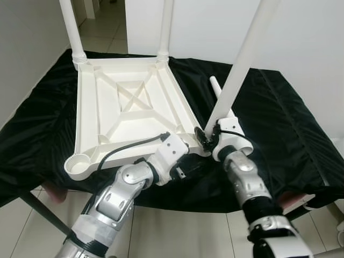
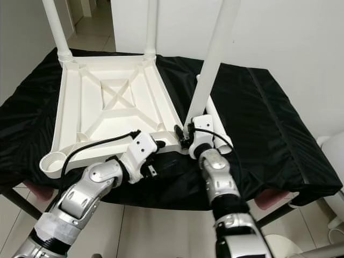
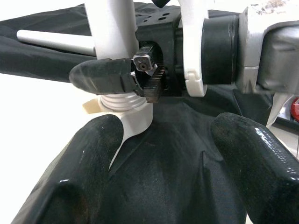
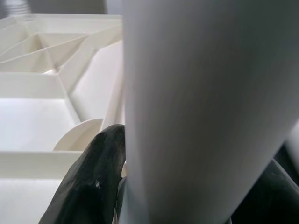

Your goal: Building children table

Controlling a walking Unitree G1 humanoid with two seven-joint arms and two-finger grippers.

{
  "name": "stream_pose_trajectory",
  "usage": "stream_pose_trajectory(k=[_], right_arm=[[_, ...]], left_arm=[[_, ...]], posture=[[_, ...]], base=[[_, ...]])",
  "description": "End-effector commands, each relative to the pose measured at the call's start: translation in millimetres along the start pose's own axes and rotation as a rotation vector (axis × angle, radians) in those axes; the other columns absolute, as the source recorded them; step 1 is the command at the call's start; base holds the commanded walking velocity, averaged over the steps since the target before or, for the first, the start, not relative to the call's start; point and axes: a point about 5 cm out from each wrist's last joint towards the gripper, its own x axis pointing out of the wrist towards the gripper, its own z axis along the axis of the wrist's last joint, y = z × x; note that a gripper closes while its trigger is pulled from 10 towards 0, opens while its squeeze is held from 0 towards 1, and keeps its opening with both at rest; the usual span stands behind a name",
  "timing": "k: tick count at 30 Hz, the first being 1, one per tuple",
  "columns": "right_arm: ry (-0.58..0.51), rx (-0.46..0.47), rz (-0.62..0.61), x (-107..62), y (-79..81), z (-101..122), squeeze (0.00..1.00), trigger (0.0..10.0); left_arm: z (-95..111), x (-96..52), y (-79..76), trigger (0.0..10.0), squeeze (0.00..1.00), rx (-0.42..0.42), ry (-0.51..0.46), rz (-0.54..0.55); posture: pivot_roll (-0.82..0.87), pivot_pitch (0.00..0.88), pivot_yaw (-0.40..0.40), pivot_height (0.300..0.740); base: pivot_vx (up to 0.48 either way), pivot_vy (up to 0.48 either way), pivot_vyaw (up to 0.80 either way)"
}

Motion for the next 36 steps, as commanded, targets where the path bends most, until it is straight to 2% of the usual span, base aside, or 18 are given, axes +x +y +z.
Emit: stream_pose_trajectory(k=[1,3,7,9,13,14,15,23,24,25,31,35,36], right_arm=[[0.033,0.107,-0.124,-5.6,2.7,-10,0.0,10.0],[0.017,0.135,-0.196,-7.8,9.3,-8,0.0,10.0],[-0.006,0.171,-0.24,-8.8,18.4,-4,0.0,10.0],[-0.057,0.13,-0.192,-11.0,19.5,5,0.0,10.0],[-0.078,0.109,-0.17,-12.7,18.9,9,0.0,10.0],[-0.086,0.106,-0.169,-13.9,17.0,10,0.21,10.0],[-0.096,0.11,-0.168,-15.3,15.6,11,1.0,10.0],[-0.124,0.083,-0.183,-27.0,13.4,12,1.0,10.0],[-0.131,0.075,-0.176,-35.1,11.2,8,0.09,10.0],[-0.13,0.077,-0.174,-38.7,9.9,7,0.0,10.0],[-0.134,0.074,-0.139,-55.6,7.3,1,0.0,10.0],[-0.135,0.071,-0.131,-65.2,6.7,-2,0.0,10.0],[-0.134,0.072,-0.128,-69.0,7.0,-4,0.0,10.0]], left_arm=[[-1,-0.2,-3.9,10.0,0.0,0.004,-0.001,-0.013],[-2,-0.6,-4.8,10.0,0.0,0.003,0.001,-0.011],[-2,-0.9,-4.7,10.0,0.0,-0.007,0.001,-0.005],[-2,-0.7,-4.8,10.0,0.0,-0.013,0.004,-0.007],[-2,-0.4,-4.8,10.0,0.0,-0.011,0.005,-0.01],[-2,0.0,-4.6,10.0,0.0,-0.009,0.006,-0.01],[-2,0.3,-4.2,10.0,0.0,-0.009,0.006,-0.01],[-3,-0.5,-3.3,10.0,0.0,-0.007,0.009,-0.006],[-5,-0.2,0.4,10.0,0.0,-0.005,0.028,0.014],[-7,0.0,3.0,10.0,0.0,-0.014,0.042,0.029],[-13,-0.3,15.9,10.0,0.0,-0.042,0.085,0.11],[-19,-1.8,28.0,10.0,0.0,-0.07,0.126,0.195],[-23,-3.1,34.9,10.0,0.0,-0.064,0.149,0.244]], posture=[[0.05,0.021,-0.076,0.74],[0.06,0.02,-0.081,0.74],[0.05,0.018,-0.079,0.74],[0.05,0.018,-0.078,0.74],[0.05,0.016,-0.078,0.74],[0.05,0.015,-0.078,0.74],[0.05,0.015,-0.078,0.74],[0.05,0.003,-0.074,0.74],[0.05,0.0,-0.075,0.74],[0.05,0.0,-0.074,0.74],[0.05,0.0,-0.071,0.74],[0.04,0.0,-0.067,0.74],[0.04,0.0,-0.064,0.74]], base=[[0.0,0.0,0.0],[0.0,0.0,0.0],[0.0,0.0,0.0],[0.0,0.0,0.0],[0.0,0.0,0.0],[0.0,0.0,0.0],[0.0,0.0,0.0],[0.0,0.0,0.0],[0.0,0.0,0.0],[0.0,0.0,0.0],[0.0,0.0,0.0],[0.0,0.0,0.0],[0.0,0.0,0.0]])
